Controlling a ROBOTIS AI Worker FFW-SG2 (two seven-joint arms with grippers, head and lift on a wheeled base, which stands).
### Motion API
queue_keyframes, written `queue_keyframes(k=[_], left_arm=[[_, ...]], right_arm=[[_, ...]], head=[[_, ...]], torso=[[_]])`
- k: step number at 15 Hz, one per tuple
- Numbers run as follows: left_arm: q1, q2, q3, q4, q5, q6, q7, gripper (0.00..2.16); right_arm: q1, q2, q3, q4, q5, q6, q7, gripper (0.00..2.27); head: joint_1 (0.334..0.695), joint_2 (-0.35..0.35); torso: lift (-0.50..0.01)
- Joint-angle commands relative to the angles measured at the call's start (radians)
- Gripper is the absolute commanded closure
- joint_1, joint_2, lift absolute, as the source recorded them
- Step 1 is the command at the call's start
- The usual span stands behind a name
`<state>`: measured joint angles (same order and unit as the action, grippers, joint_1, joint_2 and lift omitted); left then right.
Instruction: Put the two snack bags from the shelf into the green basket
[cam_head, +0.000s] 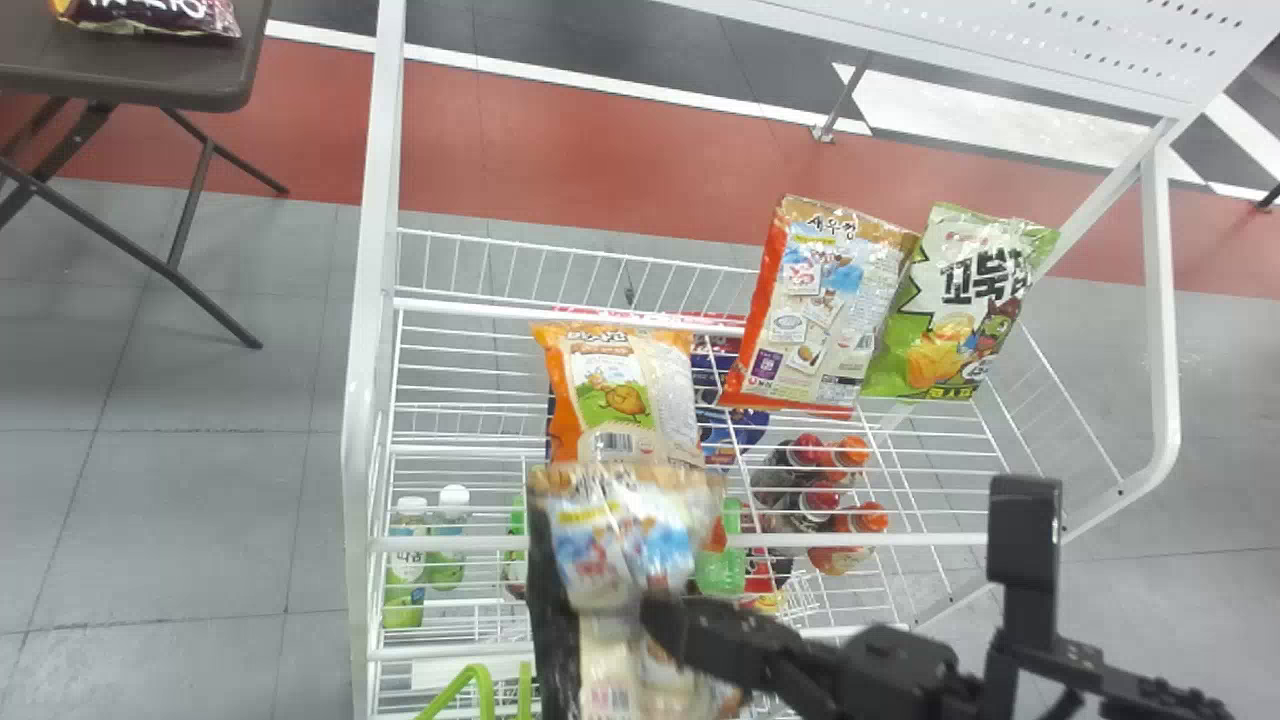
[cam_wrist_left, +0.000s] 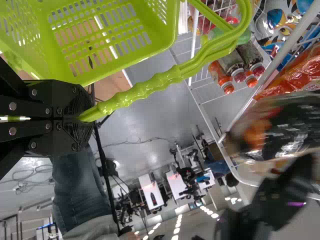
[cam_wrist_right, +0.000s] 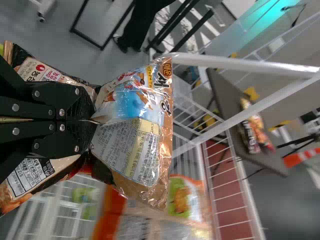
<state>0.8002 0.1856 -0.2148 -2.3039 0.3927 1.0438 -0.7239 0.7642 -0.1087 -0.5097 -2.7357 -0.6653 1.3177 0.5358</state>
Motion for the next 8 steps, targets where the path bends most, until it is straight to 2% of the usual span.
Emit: queue_keyframes(k=[1,4,8], left_arm=[[0.004,0.000,0.000,-0.003,0.000,-0.004,0.000,1.95],[0.008,0.000,-0.002,-0.003,-0.003,-0.008,-0.002,1.95],[0.016,0.000,-0.006,-0.009,-0.003,-0.023,-0.006,1.95]], right_arm=[[0.000,0.009,-0.087,-0.004,-0.034,0.173,0.029,2.24],[0.000,0.006,-0.133,0.004,-0.002,0.254,0.058,2.24],[-0.003,-0.012,-0.105,0.096,0.079,0.254,0.082,2.25]], head=[[0.695,-0.350],[0.695,-0.350],[0.695,-0.350]], torso=[[-0.011],[-0.011],[-0.011]])
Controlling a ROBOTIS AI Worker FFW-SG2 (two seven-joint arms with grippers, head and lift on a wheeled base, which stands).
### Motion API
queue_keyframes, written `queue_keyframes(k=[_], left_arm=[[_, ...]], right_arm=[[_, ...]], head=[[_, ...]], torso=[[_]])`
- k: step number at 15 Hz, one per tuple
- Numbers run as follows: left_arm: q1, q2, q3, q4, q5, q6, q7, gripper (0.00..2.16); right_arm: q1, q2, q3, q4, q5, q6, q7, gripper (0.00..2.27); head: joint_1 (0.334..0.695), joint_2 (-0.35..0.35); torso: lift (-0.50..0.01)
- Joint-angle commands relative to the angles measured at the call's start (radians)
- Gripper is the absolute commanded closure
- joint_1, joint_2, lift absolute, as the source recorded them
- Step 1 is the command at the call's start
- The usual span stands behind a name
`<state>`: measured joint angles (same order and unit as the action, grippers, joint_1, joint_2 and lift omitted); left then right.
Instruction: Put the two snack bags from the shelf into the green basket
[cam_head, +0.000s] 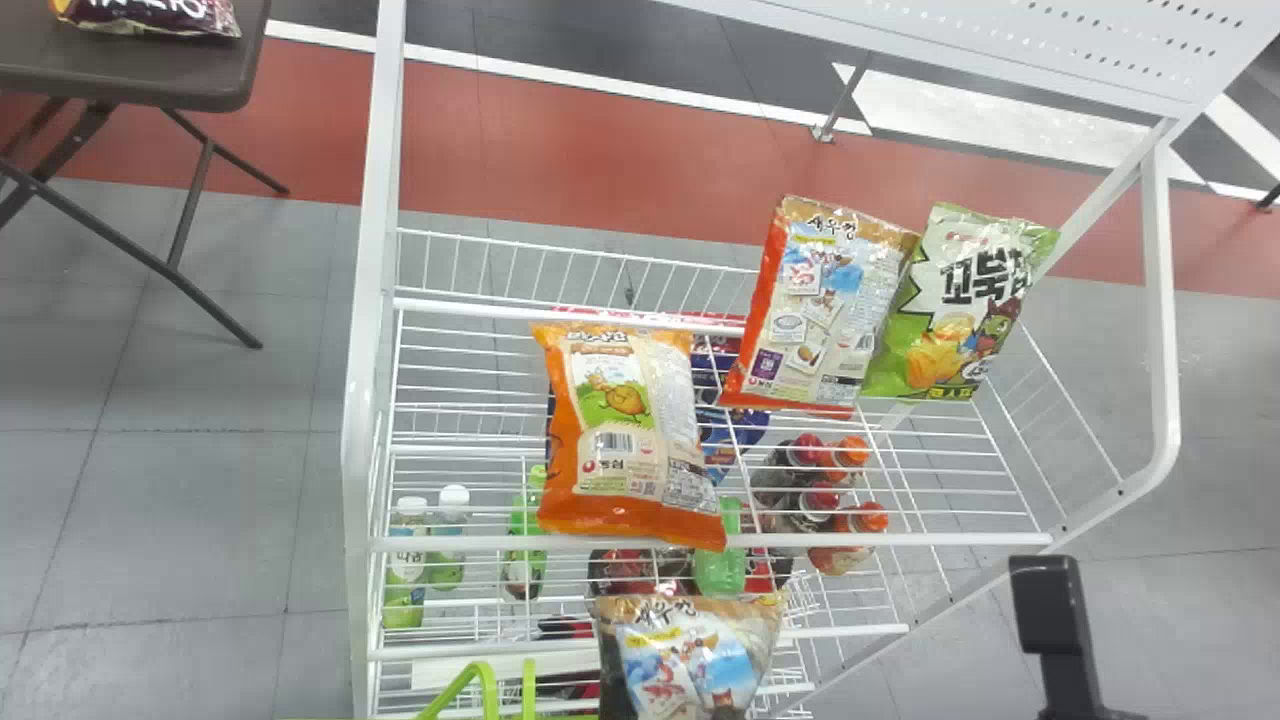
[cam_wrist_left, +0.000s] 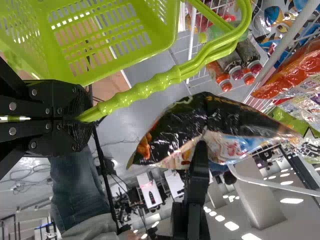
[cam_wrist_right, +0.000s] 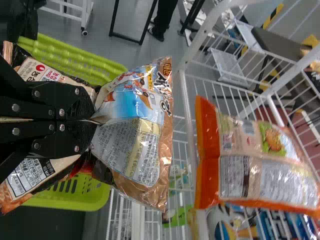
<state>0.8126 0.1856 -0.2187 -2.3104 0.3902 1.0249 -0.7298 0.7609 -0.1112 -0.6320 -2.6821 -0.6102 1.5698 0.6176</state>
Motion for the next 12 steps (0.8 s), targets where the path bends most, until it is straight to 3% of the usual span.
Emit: queue_keyframes(k=[1,7,12], left_arm=[[0.005,0.000,-0.002,-0.007,-0.001,-0.007,-0.002,1.95],[0.008,0.000,-0.010,-0.023,-0.004,-0.004,-0.005,1.95],[0.014,0.003,-0.028,-0.041,-0.016,-0.004,-0.010,1.95]], right_arm=[[0.000,-0.015,0.040,0.073,0.043,0.002,0.001,2.25],[-0.003,-0.024,0.245,0.277,0.132,-0.003,0.008,2.24],[-0.055,-0.021,0.410,0.423,0.194,-0.224,0.002,2.23]], head=[[0.695,-0.350],[0.695,-0.350],[0.695,-0.350]], torso=[[-0.011],[-0.011],[-0.011]])
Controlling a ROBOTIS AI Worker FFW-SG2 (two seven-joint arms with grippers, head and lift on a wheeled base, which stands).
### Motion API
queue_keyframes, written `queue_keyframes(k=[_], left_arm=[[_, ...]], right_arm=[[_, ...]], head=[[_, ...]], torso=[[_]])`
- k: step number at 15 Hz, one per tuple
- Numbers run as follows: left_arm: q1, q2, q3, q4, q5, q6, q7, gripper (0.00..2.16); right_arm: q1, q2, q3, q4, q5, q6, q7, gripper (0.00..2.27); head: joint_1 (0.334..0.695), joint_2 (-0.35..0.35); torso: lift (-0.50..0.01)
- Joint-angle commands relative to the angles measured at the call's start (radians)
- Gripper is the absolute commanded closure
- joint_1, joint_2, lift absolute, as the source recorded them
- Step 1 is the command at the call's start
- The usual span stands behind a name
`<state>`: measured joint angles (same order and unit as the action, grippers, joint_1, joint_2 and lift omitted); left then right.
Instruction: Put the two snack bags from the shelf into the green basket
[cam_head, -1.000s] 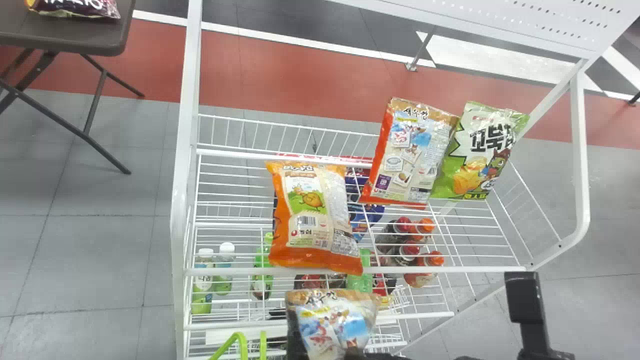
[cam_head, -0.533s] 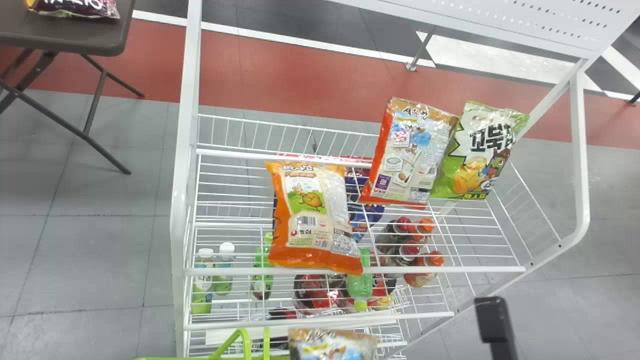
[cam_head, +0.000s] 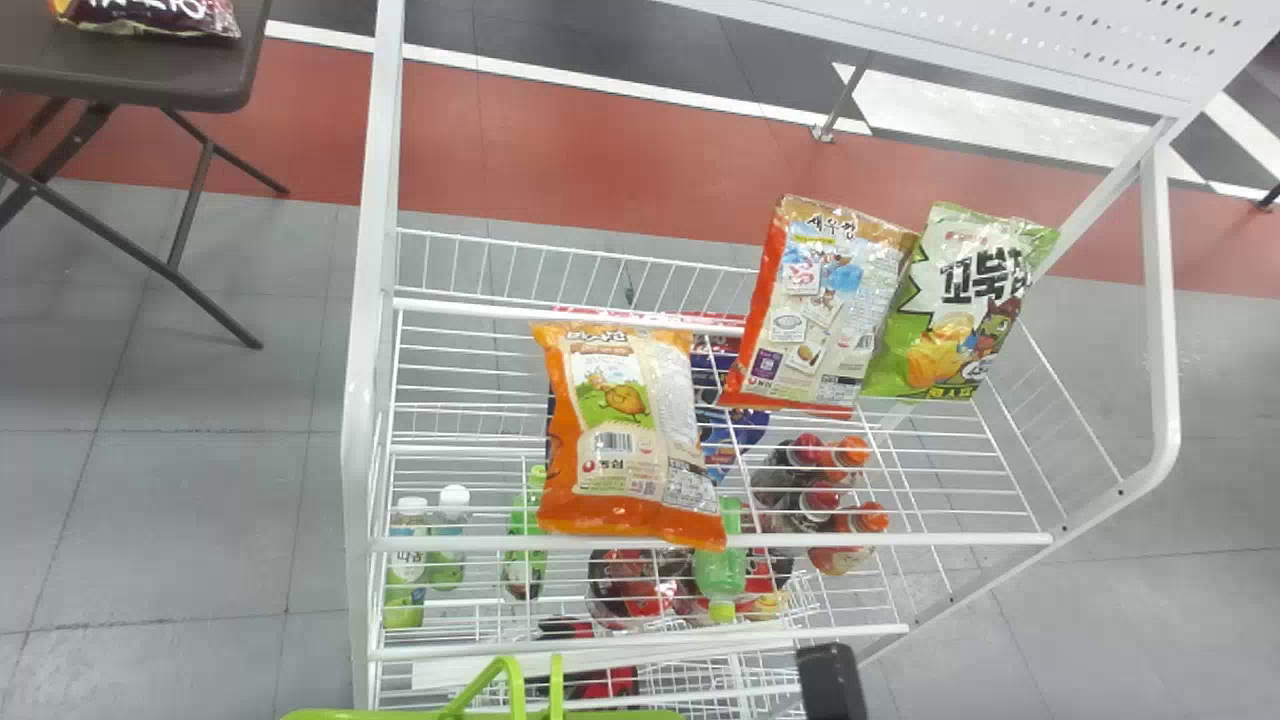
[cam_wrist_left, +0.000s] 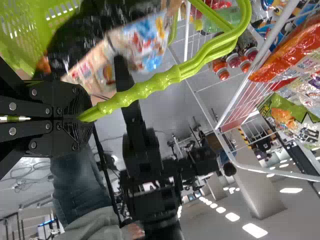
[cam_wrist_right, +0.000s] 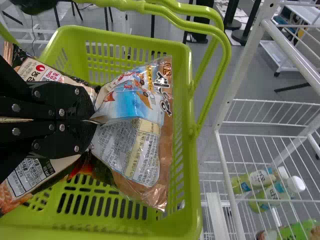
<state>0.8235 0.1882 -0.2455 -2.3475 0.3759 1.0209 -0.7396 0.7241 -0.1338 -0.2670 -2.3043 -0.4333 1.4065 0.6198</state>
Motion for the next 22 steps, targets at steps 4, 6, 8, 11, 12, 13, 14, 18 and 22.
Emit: queue_keyframes(k=[4,6,8,11,12,13,14,18,22], left_arm=[[0.003,0.002,0.002,-0.001,-0.002,0.000,-0.001,1.95],[0.003,0.000,0.006,-0.001,-0.002,0.000,-0.001,1.95],[0.002,0.002,0.008,0.000,-0.002,0.000,-0.003,1.95],[0.000,0.002,0.008,0.002,-0.002,0.000,-0.003,1.95],[0.000,0.000,0.008,0.002,-0.002,-0.003,-0.003,1.95],[0.000,0.002,0.008,0.002,-0.002,-0.003,-0.003,1.95],[0.000,0.002,0.008,0.004,-0.002,-0.003,-0.003,1.95],[0.002,0.000,0.008,0.004,-0.002,-0.003,-0.003,1.95],[0.002,0.002,0.008,0.002,-0.002,0.000,-0.003,1.95]], right_arm=[[-0.075,0.002,0.097,0.108,0.057,-0.051,0.034,0.00],[-0.074,0.000,0.097,0.065,0.067,0.041,0.034,0.05],[-0.052,0.002,0.074,0.011,0.074,0.047,0.032,0.06],[-0.049,0.013,0.003,-0.055,0.064,0.013,0.031,0.08],[-0.052,0.014,-0.018,-0.069,0.054,-0.039,0.031,0.10],[-0.055,0.020,-0.038,-0.081,0.048,-0.091,0.031,0.13],[-0.060,0.036,-0.060,-0.096,0.034,-0.143,0.031,0.13],[-0.064,0.072,-0.135,-0.106,-0.055,-0.521,0.021,0.13],[-0.120,0.091,-0.175,-0.067,-0.061,-0.717,-0.078,0.13]], head=[[0.695,-0.350],[0.695,-0.350],[0.695,-0.350],[0.695,-0.350],[0.695,-0.350],[0.695,-0.350],[0.695,-0.350],[0.695,-0.350],[0.695,-0.350]], torso=[[-0.011],[-0.011],[-0.011],[-0.011],[-0.011],[-0.011],[-0.011],[-0.010],[-0.010]])
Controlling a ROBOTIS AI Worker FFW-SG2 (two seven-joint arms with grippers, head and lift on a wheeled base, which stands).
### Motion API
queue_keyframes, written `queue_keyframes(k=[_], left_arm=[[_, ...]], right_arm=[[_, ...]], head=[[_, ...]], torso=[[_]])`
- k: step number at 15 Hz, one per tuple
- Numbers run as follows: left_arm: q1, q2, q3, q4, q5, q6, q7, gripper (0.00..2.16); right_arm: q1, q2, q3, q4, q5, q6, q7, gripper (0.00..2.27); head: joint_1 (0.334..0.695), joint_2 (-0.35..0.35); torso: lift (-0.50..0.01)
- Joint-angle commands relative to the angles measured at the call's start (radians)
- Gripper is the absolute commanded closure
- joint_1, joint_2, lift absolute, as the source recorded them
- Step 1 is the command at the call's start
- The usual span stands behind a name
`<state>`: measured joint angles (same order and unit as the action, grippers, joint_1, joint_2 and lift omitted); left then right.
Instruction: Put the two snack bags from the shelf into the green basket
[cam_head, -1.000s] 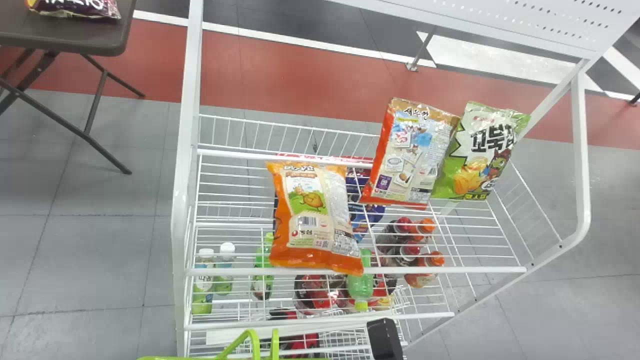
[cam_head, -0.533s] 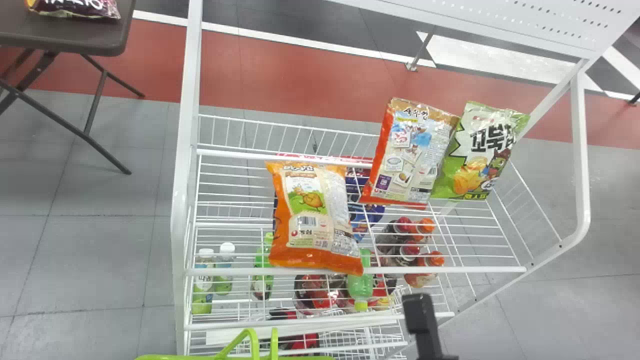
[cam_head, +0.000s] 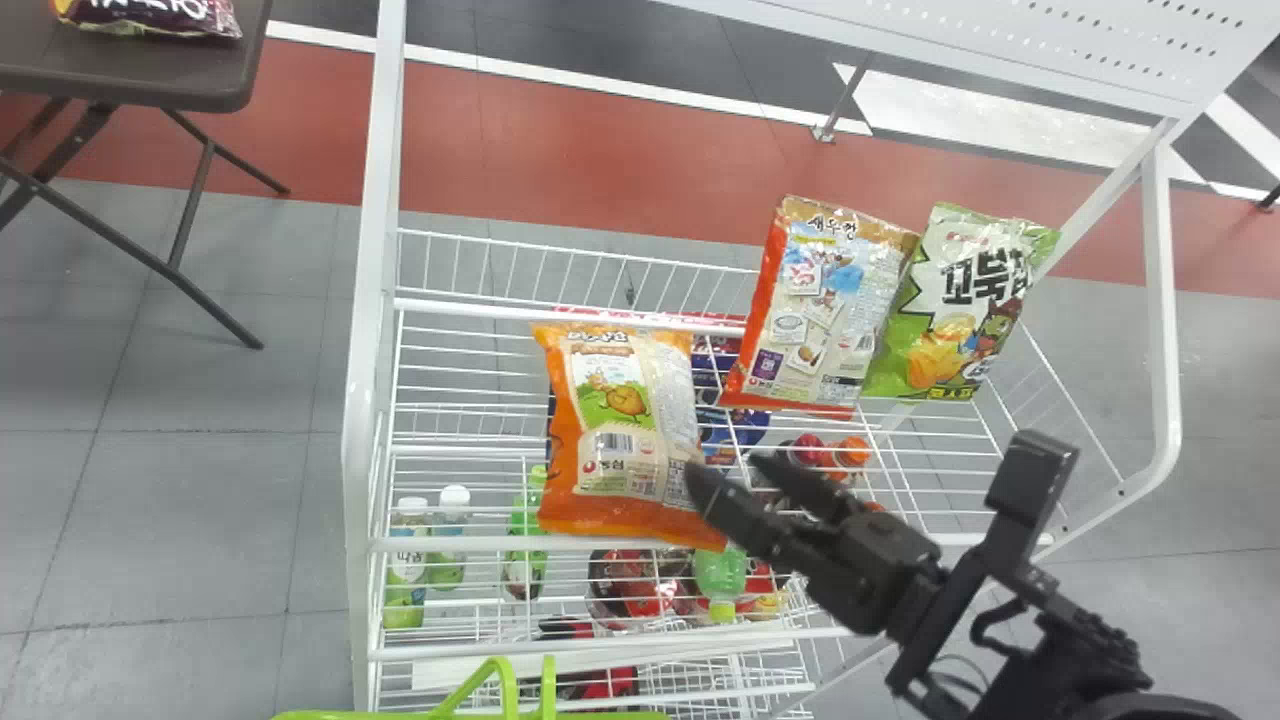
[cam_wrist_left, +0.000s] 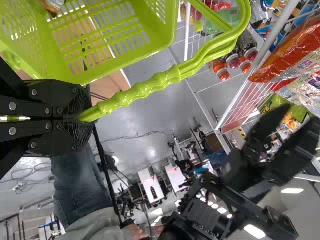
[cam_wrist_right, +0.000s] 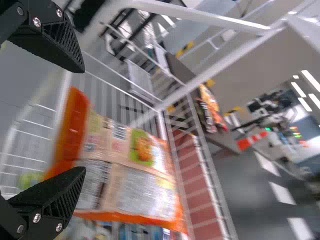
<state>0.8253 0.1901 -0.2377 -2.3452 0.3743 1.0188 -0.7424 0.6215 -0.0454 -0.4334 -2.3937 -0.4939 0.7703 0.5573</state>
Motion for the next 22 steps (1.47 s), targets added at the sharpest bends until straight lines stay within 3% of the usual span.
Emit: queue_keyframes(k=[1,4,8,10,13,15,22], left_arm=[[0.000,0.000,0.000,0.000,0.000,-0.001,0.000,1.95],[0.000,0.000,-0.002,0.001,-0.003,0.002,0.000,1.95],[0.000,-0.001,-0.002,0.003,-0.008,0.002,0.003,1.95],[0.000,-0.001,0.000,0.003,-0.008,0.002,0.003,1.95],[0.000,-0.004,0.000,0.003,-0.012,0.005,0.011,1.95],[0.000,-0.004,0.000,0.003,-0.012,0.005,0.012,1.95],[0.000,-0.006,0.012,0.004,-0.012,0.008,0.015,1.95]], right_arm=[[-0.040,0.002,-0.022,0.047,0.000,-0.105,-0.034,0.14],[-0.131,-0.005,-0.090,0.160,0.006,-0.228,-0.040,0.14],[-0.218,-0.057,-0.130,0.304,0.028,-0.357,-0.042,0.14],[-0.252,-0.060,-0.133,0.346,0.054,-0.366,-0.051,0.14],[-0.284,-0.074,-0.087,0.406,0.132,-0.452,-0.088,0.14],[-0.298,-0.106,-0.038,0.450,0.163,-0.519,-0.129,0.14],[-0.427,-0.136,0.019,0.625,0.259,-0.519,-0.169,0.14]], head=[[0.695,-0.350],[0.695,-0.350],[0.695,-0.350],[0.695,-0.350],[0.695,-0.350],[0.695,-0.350],[0.695,-0.350]], torso=[[-0.010],[-0.010],[-0.010],[-0.010],[-0.010],[-0.010],[-0.010]])
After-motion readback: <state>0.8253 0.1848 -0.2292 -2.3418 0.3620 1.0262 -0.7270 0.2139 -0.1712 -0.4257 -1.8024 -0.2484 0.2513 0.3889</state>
